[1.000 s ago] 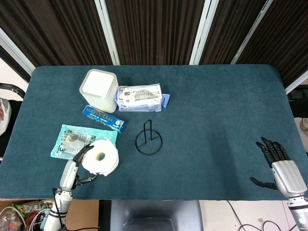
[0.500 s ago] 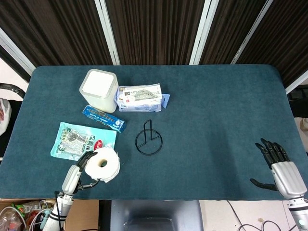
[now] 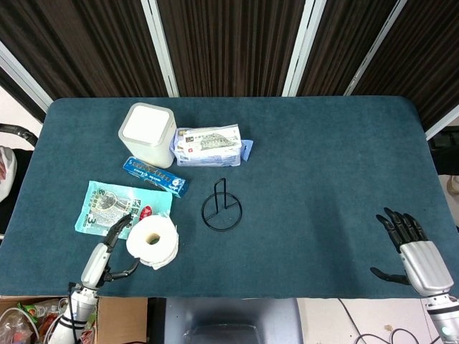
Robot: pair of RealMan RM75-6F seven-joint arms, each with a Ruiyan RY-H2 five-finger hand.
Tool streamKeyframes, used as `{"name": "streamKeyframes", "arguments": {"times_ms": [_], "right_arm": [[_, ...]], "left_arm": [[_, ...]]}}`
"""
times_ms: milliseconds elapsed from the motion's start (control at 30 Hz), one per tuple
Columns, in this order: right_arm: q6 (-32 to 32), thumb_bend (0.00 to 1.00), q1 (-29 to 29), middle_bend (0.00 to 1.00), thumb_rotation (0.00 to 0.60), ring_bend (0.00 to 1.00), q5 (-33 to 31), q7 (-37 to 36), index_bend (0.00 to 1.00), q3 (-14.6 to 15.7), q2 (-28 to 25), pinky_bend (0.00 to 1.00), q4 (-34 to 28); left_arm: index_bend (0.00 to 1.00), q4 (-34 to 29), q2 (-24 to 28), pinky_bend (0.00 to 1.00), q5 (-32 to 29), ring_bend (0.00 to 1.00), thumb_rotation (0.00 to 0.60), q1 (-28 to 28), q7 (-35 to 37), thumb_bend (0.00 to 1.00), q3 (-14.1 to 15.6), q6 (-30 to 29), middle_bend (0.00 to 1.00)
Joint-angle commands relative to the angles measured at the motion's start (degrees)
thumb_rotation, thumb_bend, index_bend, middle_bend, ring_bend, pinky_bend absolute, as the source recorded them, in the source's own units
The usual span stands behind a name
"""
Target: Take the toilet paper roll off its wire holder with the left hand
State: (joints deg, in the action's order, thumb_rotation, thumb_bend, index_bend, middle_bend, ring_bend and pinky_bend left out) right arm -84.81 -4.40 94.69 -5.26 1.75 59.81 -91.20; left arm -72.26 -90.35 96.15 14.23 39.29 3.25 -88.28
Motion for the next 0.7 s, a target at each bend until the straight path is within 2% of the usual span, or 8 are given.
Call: {"name": "streamKeyframes", "arguments": {"times_ms": [33,133,300,467,533,700], "right_arm": [[-0.4,0.09,0.2,0.00,0.600,0.00,-0.1,-0.3,0.00,-0.1,-0.1,0.00,0.1],[-0.8,0.09,0.5,0.00,0.600,0.00,-0.3,-0.1,0.00,-0.2,0.0,0.00,0.2],[-0.5,0.09,0.6,0.00,0.600,0.00,0.4,3.4,0.00,0.3,1.0,0.00,-0.2],[-0.4,0.09,0.7,0.00,0.600,0.00,0.5,6.9,0.00,0.3,2.2,0.00,-0.9],[-0.1,0.09,0.7,0.00,0.600,0.00,0.0,7.4,0.00,0.2,2.4,0.00,-1.1],[-0.5,0.09,0.8,0.00,0.600,0.00,-0.1,7.0,0.00,0.0,2.3,0.00,-1.0]], "left_arm": [[0.00,-1.8,4.9,0.05,0.9,0.00,0.600,-1.2,-0.6,0.38,-1.1,-4.7,0.00],[0.00,-2.1,9.5,0.05,1.0,0.00,0.600,-2.6,-2.5,0.38,-2.0,-8.4,0.00],[0.00,-2.3,16.2,0.05,0.5,0.00,0.600,-4.6,-16.3,0.38,0.8,-5.2,0.00],[0.00,-2.7,17.5,0.02,2.1,0.00,0.600,-5.1,-27.1,0.38,3.9,-1.1,0.00],[0.00,-3.9,17.9,0.02,4.2,0.00,0.600,-5.5,-27.2,0.38,4.8,-2.4,0.00],[0.00,-2.0,15.7,0.01,5.5,0.00,0.600,-7.0,-33.1,0.38,2.9,-7.2,0.00]]}}
